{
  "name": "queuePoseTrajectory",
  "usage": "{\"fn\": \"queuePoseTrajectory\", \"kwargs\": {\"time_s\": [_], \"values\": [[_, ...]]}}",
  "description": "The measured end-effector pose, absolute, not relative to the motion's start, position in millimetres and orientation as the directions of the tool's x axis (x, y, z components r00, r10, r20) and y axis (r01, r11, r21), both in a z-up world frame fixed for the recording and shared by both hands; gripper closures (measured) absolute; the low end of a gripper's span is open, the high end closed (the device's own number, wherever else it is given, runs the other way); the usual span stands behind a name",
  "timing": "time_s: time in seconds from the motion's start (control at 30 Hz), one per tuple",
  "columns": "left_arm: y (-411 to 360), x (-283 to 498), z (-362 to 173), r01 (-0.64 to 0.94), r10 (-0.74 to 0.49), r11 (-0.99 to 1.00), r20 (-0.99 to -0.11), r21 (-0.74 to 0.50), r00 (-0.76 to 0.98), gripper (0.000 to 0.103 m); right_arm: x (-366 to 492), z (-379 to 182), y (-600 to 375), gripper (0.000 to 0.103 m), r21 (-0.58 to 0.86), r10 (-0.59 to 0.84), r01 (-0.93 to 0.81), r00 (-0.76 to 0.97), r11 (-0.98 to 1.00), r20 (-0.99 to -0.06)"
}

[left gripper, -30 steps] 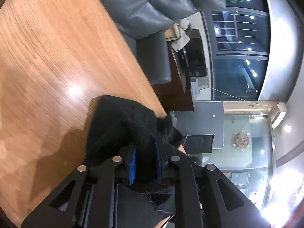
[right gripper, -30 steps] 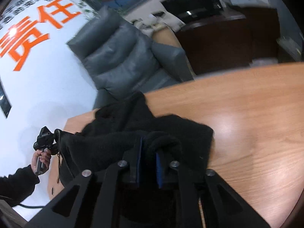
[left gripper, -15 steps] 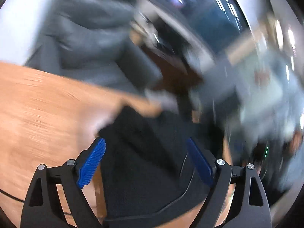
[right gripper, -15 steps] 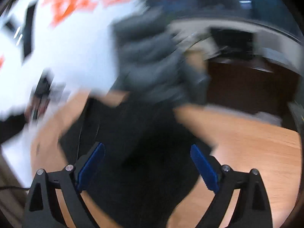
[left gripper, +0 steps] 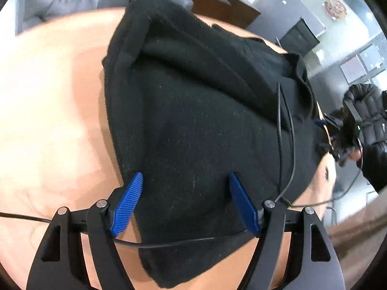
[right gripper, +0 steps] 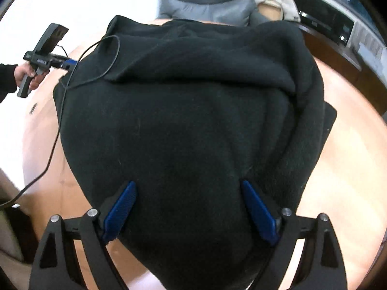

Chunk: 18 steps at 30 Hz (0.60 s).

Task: Fold clothes
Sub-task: 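Grasp the folded jacket edge again with both grippers and lift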

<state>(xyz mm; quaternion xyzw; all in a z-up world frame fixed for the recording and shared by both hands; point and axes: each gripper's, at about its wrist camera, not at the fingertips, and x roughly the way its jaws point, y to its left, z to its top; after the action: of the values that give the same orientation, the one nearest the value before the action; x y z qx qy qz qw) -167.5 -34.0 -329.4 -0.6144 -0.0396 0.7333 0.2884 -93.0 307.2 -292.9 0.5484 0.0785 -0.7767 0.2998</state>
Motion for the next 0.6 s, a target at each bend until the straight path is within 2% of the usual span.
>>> {"fn": "queuePoseTrajectory", "kwargs": {"time_s": [0.1, 0.23, 0.27, 0.37, 0.47, 0.5, 0.53, 0.57, 0.6], "values": [[-37, -156, -318, -0.367, 0.483, -0.826, -0.873, -0.427, -0.071, 0.03, -90, -266, 314, 0.013, 0.243, -0.423, 0.575, -0.201, -0.781, -0.884], [-54, -194, -299, -0.34, 0.517, -0.832, -0.835, -0.439, -0.187, 0.026, -133, -219, 350, 0.012, 0.223, -0.458, 0.532, -0.363, -0.817, -0.811], [-59, -207, -295, -0.332, 0.524, -0.834, -0.822, -0.441, -0.223, 0.02, -152, -218, 364, 0.012, 0.234, -0.452, 0.489, -0.395, -0.84, -0.8], [-72, -245, -284, -0.305, 0.538, -0.838, -0.781, -0.453, -0.316, 0.018, -204, -242, 396, 0.012, 0.304, -0.461, 0.401, -0.387, -0.864, -0.798], [-64, -282, -311, -0.264, 0.549, -0.83, -0.801, -0.49, -0.24, 0.019, -244, -276, 390, 0.013, 0.407, -0.518, 0.357, -0.312, -0.841, -0.796], [-58, -291, -317, -0.274, 0.558, -0.822, -0.8, -0.499, -0.219, 0.019, -250, -287, 388, 0.017, 0.431, -0.532, 0.348, -0.288, -0.833, -0.796], [-52, -294, -318, -0.287, 0.564, -0.817, -0.796, -0.499, -0.22, 0.021, -258, -295, 384, 0.034, 0.436, -0.535, 0.352, -0.266, -0.828, -0.802], [-47, -297, -319, -0.299, 0.57, -0.812, -0.791, -0.501, -0.223, 0.027, -264, -302, 378, 0.047, 0.421, -0.522, 0.362, -0.25, -0.831, -0.816], [-46, -299, -319, -0.303, 0.578, -0.808, -0.781, -0.506, -0.236, 0.033, -267, -310, 373, 0.066, 0.407, -0.504, 0.362, -0.234, -0.839, -0.831]]}}
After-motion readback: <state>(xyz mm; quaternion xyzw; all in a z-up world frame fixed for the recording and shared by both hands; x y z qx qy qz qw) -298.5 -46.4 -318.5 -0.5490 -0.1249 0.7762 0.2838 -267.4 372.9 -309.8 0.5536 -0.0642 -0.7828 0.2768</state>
